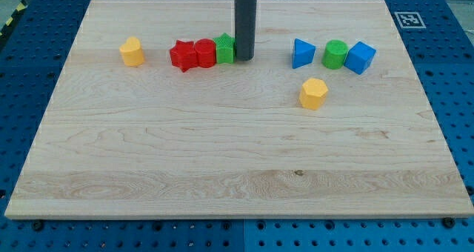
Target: Slide the hexagon to the left of the triangle
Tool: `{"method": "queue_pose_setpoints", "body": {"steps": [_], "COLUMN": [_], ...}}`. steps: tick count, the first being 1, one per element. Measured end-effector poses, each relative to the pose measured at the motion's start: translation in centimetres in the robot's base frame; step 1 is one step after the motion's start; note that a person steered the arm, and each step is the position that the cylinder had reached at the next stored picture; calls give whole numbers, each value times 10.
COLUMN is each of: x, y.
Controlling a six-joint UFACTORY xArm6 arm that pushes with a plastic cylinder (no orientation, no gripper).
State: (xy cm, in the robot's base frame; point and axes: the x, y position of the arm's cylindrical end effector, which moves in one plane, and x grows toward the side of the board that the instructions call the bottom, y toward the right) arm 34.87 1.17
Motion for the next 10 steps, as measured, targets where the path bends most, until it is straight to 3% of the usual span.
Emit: {"method": "queue_pose_setpoints", "body": {"steps": [4, 9, 10], "x": [0, -2, 16], "y": [60, 52, 48]}}
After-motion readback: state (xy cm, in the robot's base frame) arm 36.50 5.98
